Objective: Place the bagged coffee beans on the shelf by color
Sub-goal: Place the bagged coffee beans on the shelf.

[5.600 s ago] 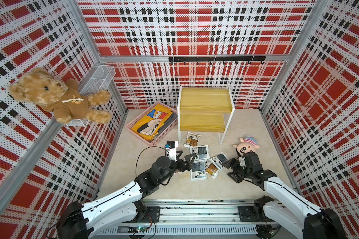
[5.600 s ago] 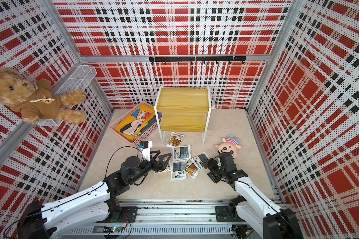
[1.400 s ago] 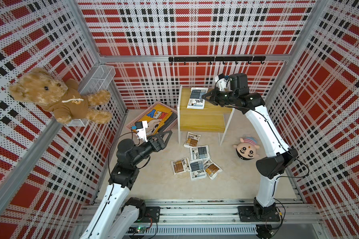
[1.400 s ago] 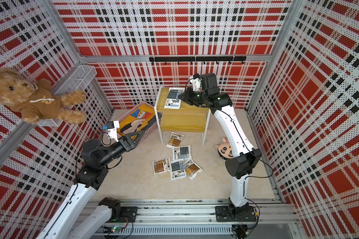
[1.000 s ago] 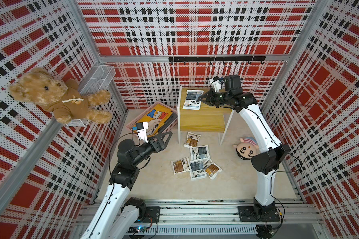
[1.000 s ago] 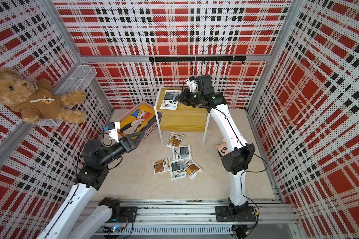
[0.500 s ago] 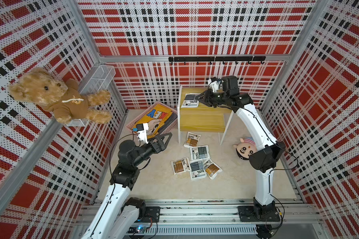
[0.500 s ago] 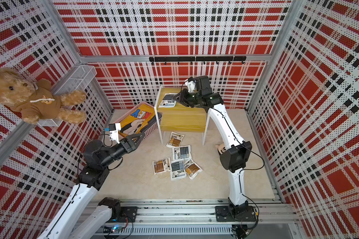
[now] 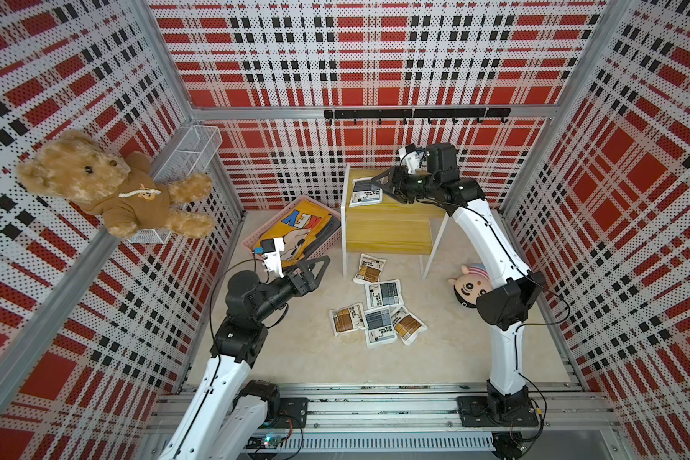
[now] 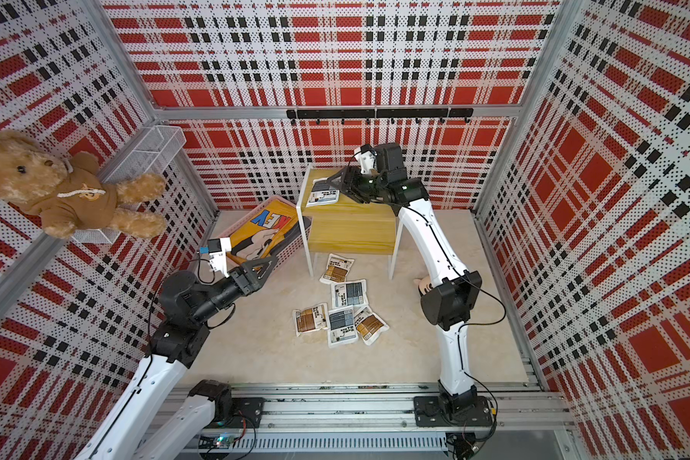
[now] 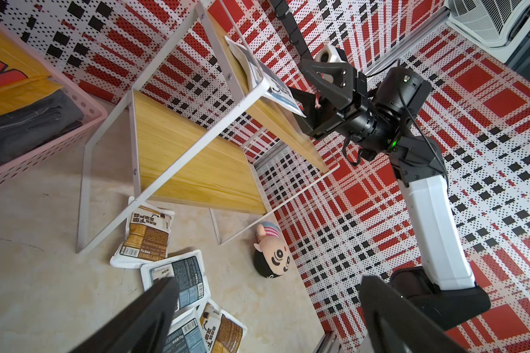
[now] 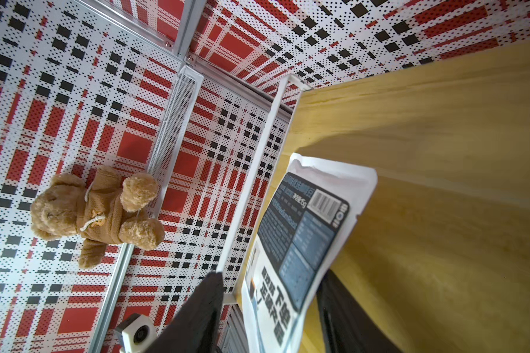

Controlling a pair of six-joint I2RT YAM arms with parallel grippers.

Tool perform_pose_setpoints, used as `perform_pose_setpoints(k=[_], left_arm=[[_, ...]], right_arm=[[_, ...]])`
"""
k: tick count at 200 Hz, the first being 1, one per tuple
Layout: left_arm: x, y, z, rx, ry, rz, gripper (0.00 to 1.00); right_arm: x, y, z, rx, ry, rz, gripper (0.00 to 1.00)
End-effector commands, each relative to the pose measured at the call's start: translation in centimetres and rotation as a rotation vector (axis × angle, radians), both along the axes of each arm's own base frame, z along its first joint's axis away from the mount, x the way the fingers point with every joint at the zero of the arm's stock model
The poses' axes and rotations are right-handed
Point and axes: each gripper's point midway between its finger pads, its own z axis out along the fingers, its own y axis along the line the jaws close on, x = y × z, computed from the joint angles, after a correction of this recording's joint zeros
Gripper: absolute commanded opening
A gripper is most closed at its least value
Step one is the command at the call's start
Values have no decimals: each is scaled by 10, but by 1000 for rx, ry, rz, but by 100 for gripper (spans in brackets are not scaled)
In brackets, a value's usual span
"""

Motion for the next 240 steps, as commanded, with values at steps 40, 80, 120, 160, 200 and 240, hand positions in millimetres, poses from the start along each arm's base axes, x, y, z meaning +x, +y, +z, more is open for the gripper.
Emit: perform_pose_setpoints(k=[40,80,120,160,200,240], left_arm=[[-2,2,-4,14,-12,1,99],[-1,2,-3,10,-13,2,99],[-2,2,-1,6,-17,1,99],[-2,2,1,1,-21,5,99],[-4,2,1,-5,-24,8,99],[-14,-7,-4,-14,-21,-13,99]], right_arm=[[6,2,7,14,-23,-10,80],[-1,-8,9,-39,-41,-47,98],[-7,-18,19,-82,-76,-99,98],[-28,-10,47,-74,-161,-64,97],[-83,8,60,-156,-223,3,96],[-145,12,22,-240,-165,58,93]])
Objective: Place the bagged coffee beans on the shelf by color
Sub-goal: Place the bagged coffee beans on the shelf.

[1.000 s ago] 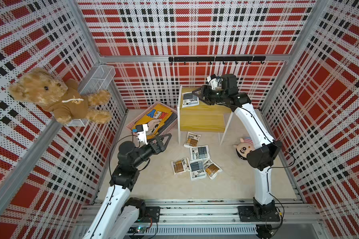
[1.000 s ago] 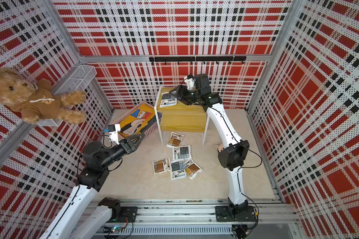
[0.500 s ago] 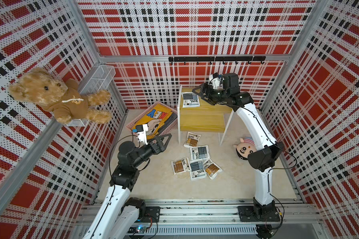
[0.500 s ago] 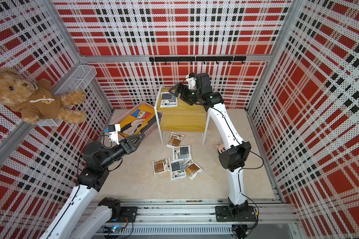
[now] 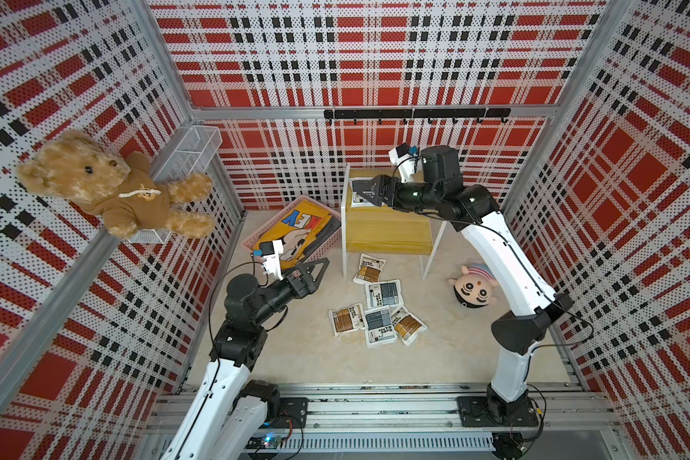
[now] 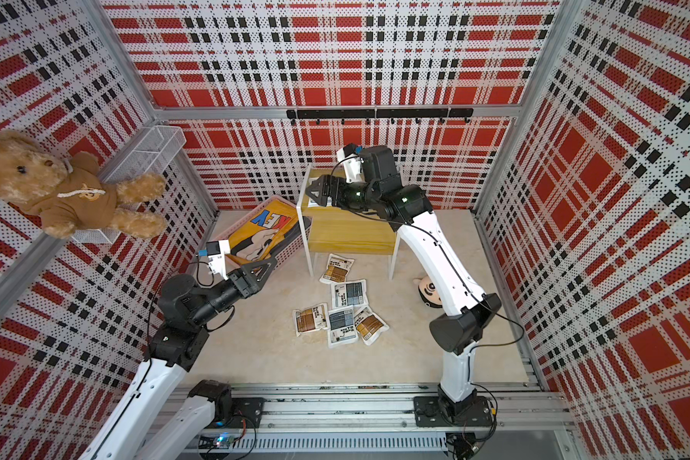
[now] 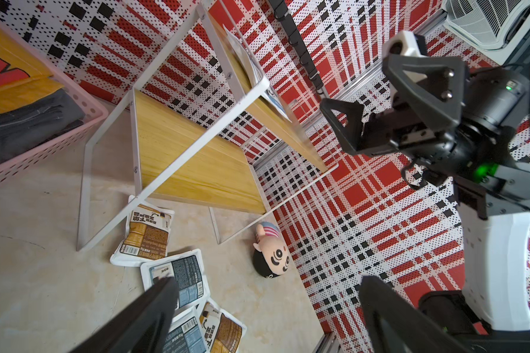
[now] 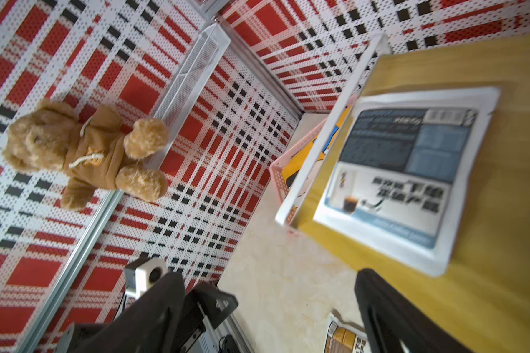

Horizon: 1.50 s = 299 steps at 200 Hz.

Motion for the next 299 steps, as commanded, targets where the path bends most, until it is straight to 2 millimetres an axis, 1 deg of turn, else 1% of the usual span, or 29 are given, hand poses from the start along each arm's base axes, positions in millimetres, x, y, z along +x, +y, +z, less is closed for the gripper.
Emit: perform_pose_setpoints(k=[1,6,7,9,12,14,18,20,40,60,74,79,89,114,133,153,172,198,216,252,276,299], left_arm=[[-7,-5,-4,-4,-10,-8,99],[-7,-6,-6,-2,-5,-5,99],[-7,-5,-7,-1,-5,-3,99],[-7,-5,-9,1,-1,2,99],[-11,-12,-11,5,5,-22,99],[-11,-13,-14,8,12,-24,99],[-12,-14,-17,13,18,-24,99],[-13,-15,-18,15,20,-23,99],[-15,-19,-43,57,85,-8,99],[-17,-22,-67,73,148,-4,99],[-20,-27,-83,78,187,-14,99],[-23,-30,-88,83,199,-21,99],[-25,-35,-96,93,215,-27,99],[-34,-48,-124,122,288,-60,99],[-41,-58,-147,147,360,-97,99],[-46,-65,-159,168,392,-121,99],[-48,-69,-164,170,406,-129,99],[-48,-71,-177,177,453,-135,99],[-48,-72,-184,189,475,-140,99],[-43,-75,-188,211,488,-140,99],[-41,-76,-187,219,485,-141,99],[-39,-76,-187,224,481,-137,99]], right_arm=[[-32,-12,-17,-67,4,-10,93],[-38,-14,-25,-70,19,-10,93],[-41,-14,-22,-64,14,-9,93],[-44,-16,-25,-65,20,-11,92],[-48,-17,-29,-66,29,-9,92],[-51,-19,-28,-61,26,-9,91],[-56,-20,-36,-67,41,-8,90],[-59,-23,-36,-64,42,-10,90],[-89,-34,-56,-74,87,-4,83],[-114,-41,-93,-117,157,7,79],[-127,-48,-126,-152,216,-2,74],[-132,-51,-141,-169,245,-4,72],[-141,-56,-162,-187,285,-3,70],[-154,-71,-207,-239,337,-27,67],[-160,-77,-238,-286,377,-28,64],[-164,-80,-266,-323,418,-21,63],[-165,-83,-288,-362,445,-30,62],[-165,-86,-309,-412,471,-33,61],[-165,-87,-316,-433,481,-34,61],[-163,-91,-329,-466,508,-42,61],[-163,-96,-336,-499,522,-49,61],[-161,-98,-340,-516,526,-50,61]])
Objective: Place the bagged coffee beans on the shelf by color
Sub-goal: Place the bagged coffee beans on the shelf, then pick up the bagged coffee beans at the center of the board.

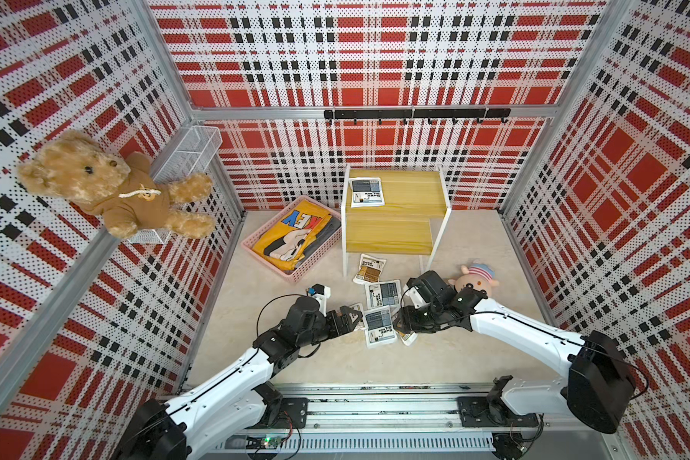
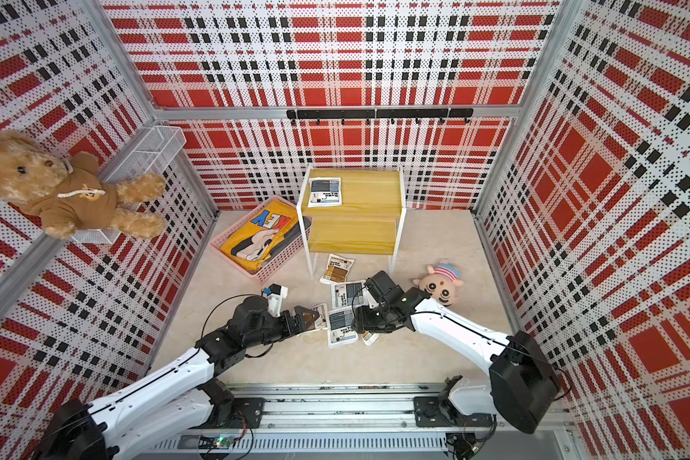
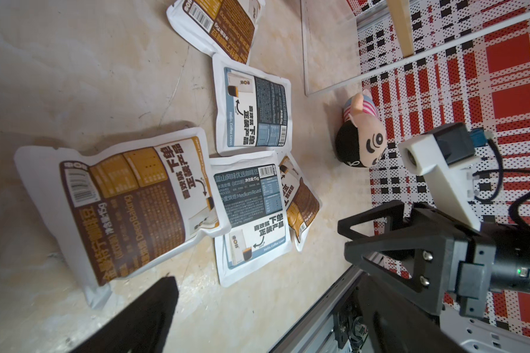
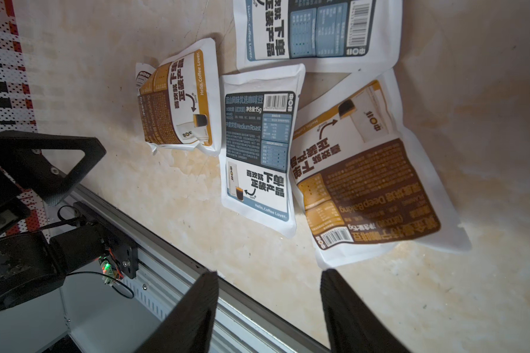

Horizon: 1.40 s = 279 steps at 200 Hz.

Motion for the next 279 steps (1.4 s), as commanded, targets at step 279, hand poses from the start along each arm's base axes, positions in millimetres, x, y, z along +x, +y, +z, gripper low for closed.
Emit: perform_pose_setpoints(k=[279], left_arm=[[15,6,21,-14,-61,6,99]], right_arm=[[-1,25,-61,-10,140,121,44]])
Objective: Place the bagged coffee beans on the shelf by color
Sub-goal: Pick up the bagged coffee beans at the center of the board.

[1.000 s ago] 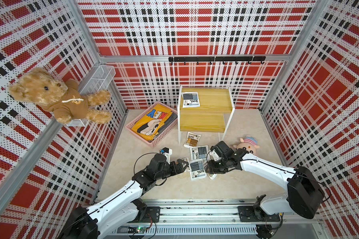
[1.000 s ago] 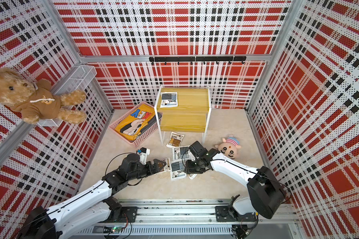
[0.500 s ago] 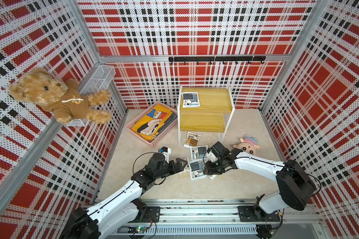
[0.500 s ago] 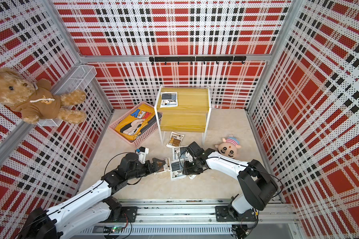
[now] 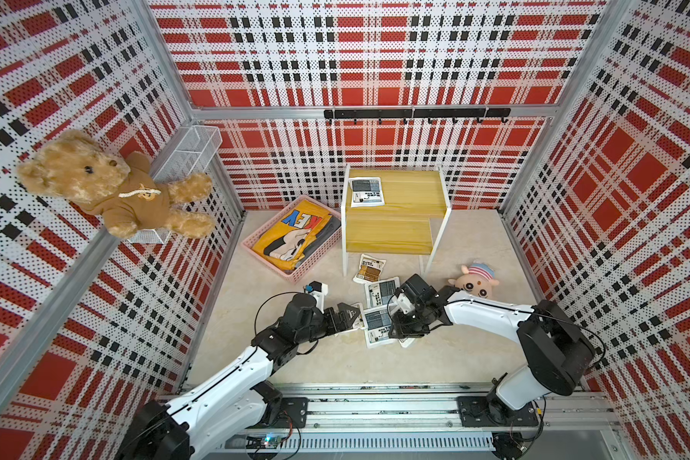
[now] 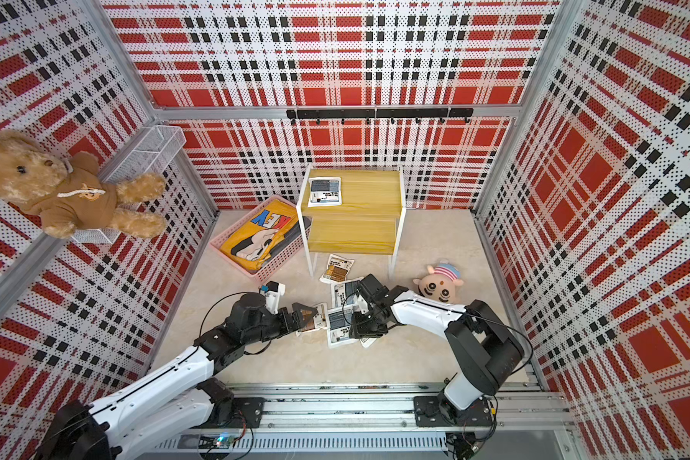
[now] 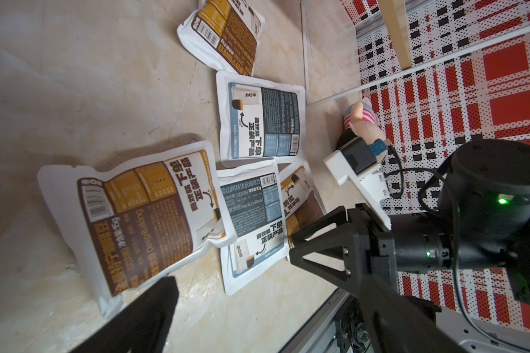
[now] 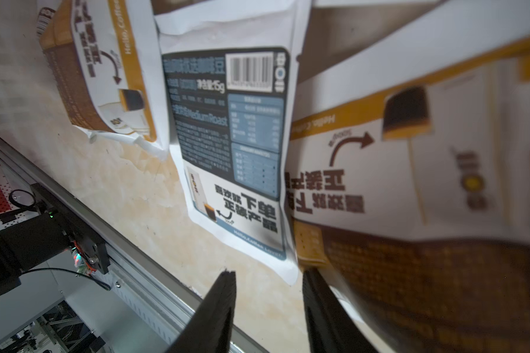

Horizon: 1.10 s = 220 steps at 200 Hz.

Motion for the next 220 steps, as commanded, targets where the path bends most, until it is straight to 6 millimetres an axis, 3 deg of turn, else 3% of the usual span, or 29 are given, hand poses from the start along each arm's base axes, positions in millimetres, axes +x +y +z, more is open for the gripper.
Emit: perform_pose_setpoints(k=[1,142,220], left_arm=[[5,-2,16,-13,-41,-12,99],[4,8,15,-9,-45,12,99],[3,12,17,-8,-45,19,99]], right_arm=[[2,6,0,15,-7,16,44],[3,20,-12,30,12,44,40],[4,23,-23,37,30,41,30]])
